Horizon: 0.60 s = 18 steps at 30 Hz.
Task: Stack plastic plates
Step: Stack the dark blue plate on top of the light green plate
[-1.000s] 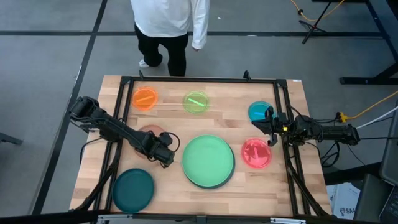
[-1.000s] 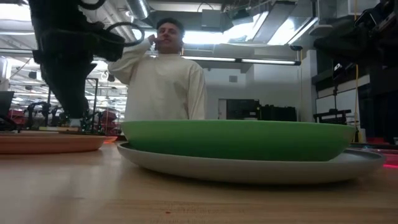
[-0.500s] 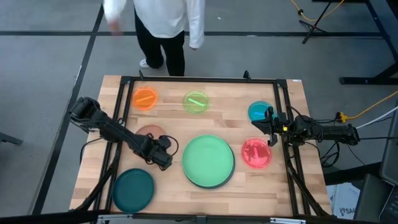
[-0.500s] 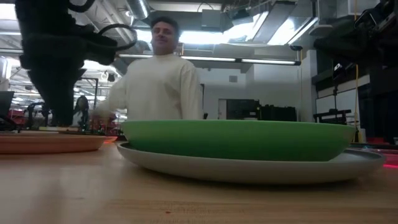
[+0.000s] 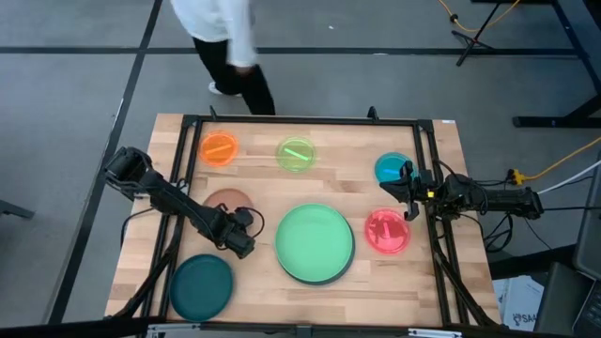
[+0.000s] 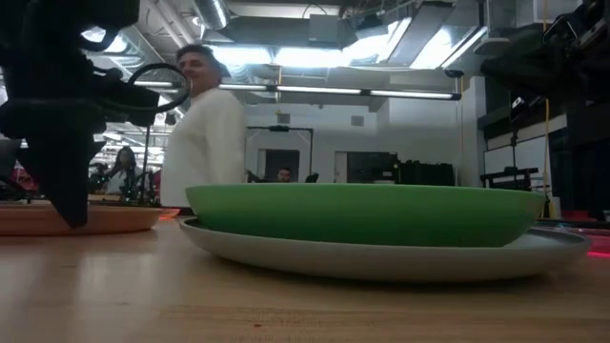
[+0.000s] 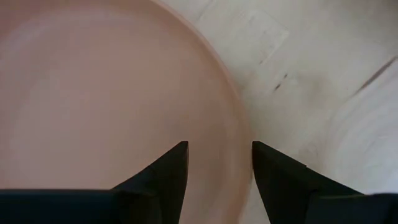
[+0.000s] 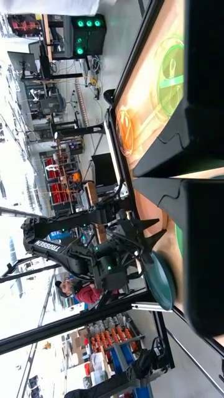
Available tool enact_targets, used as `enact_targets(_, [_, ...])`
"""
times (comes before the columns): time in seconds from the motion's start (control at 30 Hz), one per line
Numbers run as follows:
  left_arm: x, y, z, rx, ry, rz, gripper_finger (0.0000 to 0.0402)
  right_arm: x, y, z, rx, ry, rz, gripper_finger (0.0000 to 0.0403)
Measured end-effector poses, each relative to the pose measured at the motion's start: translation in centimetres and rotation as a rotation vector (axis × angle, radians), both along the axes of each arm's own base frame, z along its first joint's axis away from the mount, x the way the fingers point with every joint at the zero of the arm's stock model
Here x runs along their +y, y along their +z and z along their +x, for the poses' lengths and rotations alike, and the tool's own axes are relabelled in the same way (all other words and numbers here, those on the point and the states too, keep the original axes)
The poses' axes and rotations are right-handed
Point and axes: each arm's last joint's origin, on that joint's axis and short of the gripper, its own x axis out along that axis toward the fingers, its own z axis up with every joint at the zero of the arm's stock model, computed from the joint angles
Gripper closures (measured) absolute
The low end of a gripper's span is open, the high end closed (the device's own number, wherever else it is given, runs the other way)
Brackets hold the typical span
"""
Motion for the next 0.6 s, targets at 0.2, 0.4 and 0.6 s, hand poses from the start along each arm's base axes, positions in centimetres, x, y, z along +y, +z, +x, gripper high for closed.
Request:
enact_targets(0.2, [0.09, -0.6, -0.18, -0.014, -0.007, -0.007, 0.024, 0.0, 0.0, 0.0, 0.0, 0.0, 0.0, 0.0397])
enact_targets(0.4, [0.15, -0.74, -0.27, -0.01, -0.016, -0.005, 0.0286, 0.0, 0.0, 0.0, 0.0, 0.0, 0.0, 0.0397])
enact_targets(0.6, [0.12, -0.68, 0.02, -0.031, -0.109, 0.036, 0.0341, -0.02, 0.0, 0.0, 0.0, -0.008, -0.001, 0.0397])
